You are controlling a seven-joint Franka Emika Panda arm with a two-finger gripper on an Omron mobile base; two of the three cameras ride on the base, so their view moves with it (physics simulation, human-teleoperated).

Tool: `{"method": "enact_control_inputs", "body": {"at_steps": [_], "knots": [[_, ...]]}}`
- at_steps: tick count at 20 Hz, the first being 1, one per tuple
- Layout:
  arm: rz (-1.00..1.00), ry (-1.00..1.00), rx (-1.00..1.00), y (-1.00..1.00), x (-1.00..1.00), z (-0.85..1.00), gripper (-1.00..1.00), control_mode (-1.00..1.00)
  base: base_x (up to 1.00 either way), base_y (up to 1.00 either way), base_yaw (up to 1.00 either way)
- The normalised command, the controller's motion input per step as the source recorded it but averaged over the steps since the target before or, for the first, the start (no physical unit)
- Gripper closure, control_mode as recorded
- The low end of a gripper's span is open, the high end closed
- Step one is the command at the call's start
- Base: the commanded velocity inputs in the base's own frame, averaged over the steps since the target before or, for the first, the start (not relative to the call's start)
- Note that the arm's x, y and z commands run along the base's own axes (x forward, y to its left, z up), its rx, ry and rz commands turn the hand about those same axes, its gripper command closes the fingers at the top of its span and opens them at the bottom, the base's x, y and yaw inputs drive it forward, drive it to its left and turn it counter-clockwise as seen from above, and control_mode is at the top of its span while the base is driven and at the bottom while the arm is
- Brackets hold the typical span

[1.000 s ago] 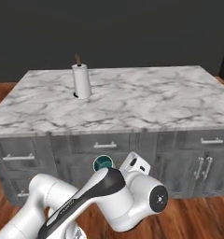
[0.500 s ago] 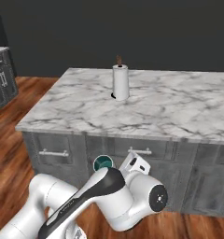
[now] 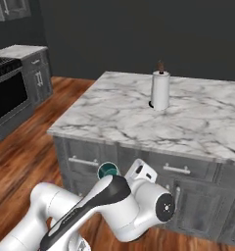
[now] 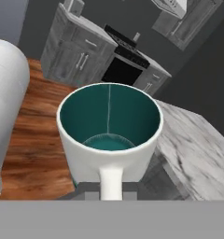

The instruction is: Clear the mugs and bowl far away from the sink.

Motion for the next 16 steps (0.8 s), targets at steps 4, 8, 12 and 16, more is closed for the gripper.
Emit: {"method": "enact_control_inputs", "body": {"at_steps": [4, 8, 12, 16], "knots": [[0.0, 0.0, 0.0, 0.0, 0.0, 0.0, 1.0, 1.0, 0.32, 0.2, 0.22], [0.0, 0.0, 0.0, 0.0, 0.0, 0.0, 1.0, 1.0, 0.29, 0.02, 0.14], [0.0, 0.0, 0.0, 0.0, 0.0, 0.0, 1.0, 1.0, 0.31, 0.0, 0.07], [0.0, 0.0, 0.0, 0.0, 0.0, 0.0, 1.0, 1.0, 0.36, 0.0, 0.03]]}}
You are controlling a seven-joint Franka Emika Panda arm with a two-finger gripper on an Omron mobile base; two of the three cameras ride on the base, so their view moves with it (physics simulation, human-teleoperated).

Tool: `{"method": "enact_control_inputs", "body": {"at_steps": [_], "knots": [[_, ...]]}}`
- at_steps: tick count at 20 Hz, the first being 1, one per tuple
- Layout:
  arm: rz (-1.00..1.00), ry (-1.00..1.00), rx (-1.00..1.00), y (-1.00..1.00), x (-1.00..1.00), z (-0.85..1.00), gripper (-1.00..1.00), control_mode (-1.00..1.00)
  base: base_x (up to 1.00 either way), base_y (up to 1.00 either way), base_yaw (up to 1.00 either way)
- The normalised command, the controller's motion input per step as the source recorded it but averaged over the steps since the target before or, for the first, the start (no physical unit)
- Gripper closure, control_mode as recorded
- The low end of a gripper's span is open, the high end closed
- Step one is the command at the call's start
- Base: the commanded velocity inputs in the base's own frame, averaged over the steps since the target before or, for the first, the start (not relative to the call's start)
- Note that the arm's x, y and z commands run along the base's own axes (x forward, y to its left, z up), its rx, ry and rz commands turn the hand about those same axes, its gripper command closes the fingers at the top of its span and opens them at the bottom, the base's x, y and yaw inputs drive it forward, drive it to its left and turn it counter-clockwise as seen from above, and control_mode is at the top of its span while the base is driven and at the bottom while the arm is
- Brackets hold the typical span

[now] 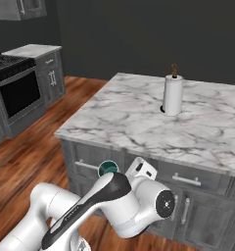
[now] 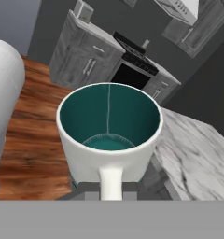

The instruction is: Clear the mugs and bowl far away from the sink.

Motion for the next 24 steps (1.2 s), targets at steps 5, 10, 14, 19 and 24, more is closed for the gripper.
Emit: {"method": "enact_control_inputs", "body": {"at_steps": [5, 10, 14, 19, 24], "knots": [[0.0, 0.0, 0.0, 0.0, 0.0, 0.0, 1.0, 1.0, 0.55, 0.0, 0.0], [0.0, 0.0, 0.0, 0.0, 0.0, 0.0, 1.0, 1.0, 0.66, 0.0, 0.0], [0.0, 0.0, 0.0, 0.0, 0.0, 0.0, 1.0, 1.0, 0.68, 0.0, 0.0], [0.0, 0.0, 0.0, 0.0, 0.0, 0.0, 1.0, 1.0, 0.63, 0.0, 0.0], [0.0, 0.0, 0.0, 0.0, 0.0, 0.0, 1.0, 1.0, 0.36, 0.0, 0.01]]}}
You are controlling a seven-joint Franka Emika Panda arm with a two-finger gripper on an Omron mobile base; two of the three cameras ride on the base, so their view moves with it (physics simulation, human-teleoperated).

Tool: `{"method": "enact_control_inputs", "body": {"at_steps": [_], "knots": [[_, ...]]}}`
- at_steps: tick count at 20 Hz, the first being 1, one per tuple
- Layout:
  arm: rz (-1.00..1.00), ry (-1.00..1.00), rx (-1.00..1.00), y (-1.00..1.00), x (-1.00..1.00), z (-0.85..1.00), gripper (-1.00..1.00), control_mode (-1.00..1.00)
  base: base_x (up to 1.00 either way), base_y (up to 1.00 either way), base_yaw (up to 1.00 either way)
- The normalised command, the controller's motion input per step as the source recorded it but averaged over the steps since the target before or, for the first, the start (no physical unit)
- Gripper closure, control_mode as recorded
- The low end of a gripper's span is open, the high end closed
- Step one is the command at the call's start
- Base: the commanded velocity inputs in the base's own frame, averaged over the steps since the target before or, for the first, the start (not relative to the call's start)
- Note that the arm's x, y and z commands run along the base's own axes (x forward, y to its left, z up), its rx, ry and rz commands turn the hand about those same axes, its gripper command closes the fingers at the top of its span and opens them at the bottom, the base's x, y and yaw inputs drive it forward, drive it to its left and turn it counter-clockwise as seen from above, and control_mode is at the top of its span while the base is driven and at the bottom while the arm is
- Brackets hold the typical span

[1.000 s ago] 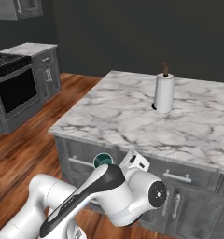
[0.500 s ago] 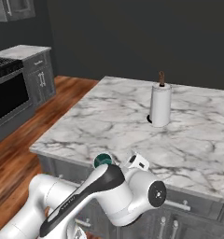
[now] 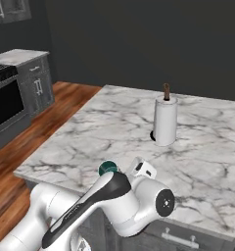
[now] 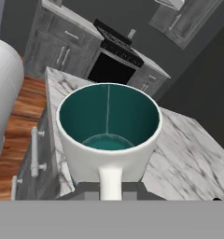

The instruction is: Clear the mugs and bowl far away from the sink.

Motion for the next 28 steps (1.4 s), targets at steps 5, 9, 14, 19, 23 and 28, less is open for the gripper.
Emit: {"method": "enact_control_inputs", "body": {"at_steps": [5, 9, 14, 19, 23, 28], "knots": [[0.0, 0.0, 0.0, 0.0, 0.0, 0.0, 1.0, 1.0, 0.09, 0.0, 0.01], [0.0, 0.0, 0.0, 0.0, 0.0, 0.0, 1.0, 1.0, 0.0, 0.0, 0.02], [0.0, 0.02, 0.0, 0.0, 0.01, -0.01, 1.0, -1.0, 0.0, 0.0, 0.01], [0.0, 0.15, 0.0, 0.0, 0.26, -0.07, 1.0, -1.0, 0.0, 0.0, 0.0], [0.0, 0.11, 0.0, 0.0, 0.37, -0.12, 1.0, -1.0, 0.0, 0.0, 0.0], [0.0, 0.04, 0.0, 0.0, 0.29, -0.11, 1.0, -1.0, 0.0, 0.0, 0.0]]}}
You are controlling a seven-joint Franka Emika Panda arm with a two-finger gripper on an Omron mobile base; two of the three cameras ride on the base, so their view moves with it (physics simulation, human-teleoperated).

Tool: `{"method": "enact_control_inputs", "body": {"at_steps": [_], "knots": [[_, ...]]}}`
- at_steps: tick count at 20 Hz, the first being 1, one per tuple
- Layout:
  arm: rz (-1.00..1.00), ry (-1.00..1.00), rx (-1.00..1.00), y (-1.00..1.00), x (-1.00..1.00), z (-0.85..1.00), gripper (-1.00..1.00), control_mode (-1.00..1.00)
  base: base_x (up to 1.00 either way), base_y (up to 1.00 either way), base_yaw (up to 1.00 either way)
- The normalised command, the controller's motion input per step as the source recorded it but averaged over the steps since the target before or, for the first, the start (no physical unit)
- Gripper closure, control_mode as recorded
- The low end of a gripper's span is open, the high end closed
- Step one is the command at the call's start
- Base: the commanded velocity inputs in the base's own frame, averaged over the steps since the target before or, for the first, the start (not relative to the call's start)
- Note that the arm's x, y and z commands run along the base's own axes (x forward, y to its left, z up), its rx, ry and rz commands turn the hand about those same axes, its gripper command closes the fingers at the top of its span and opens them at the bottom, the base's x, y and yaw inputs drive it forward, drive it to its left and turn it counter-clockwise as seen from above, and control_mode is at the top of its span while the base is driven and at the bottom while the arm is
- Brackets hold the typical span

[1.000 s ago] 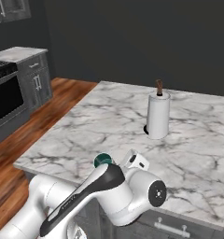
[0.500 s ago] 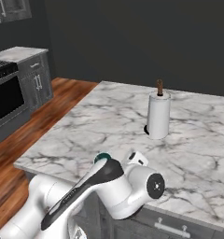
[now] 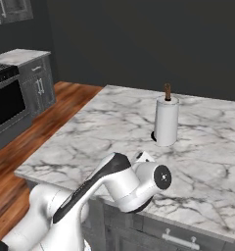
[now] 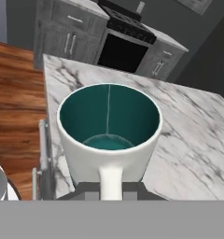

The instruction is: Clear the mugs and bowl far away from the sink.

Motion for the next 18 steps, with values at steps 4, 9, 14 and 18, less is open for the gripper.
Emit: {"method": "enact_control_inputs", "body": {"at_steps": [4, 9, 14, 18], "knots": [[0.0, 0.0, 0.0, 0.0, 0.28, -0.17, 1.0, -1.0, 0.0, 0.0, 0.0], [0.0, 0.0, 0.0, -0.02, 0.32, -0.23, 1.0, -1.0, 0.0, 0.0, 0.0], [0.0, 0.0, 0.01, -0.11, 0.3, -0.26, 1.0, -1.0, 0.0, 0.0, 0.0], [0.0, 0.0, 0.0, -0.13, 0.29, -0.23, 1.0, -1.0, 0.0, 0.0, 0.0]]}}
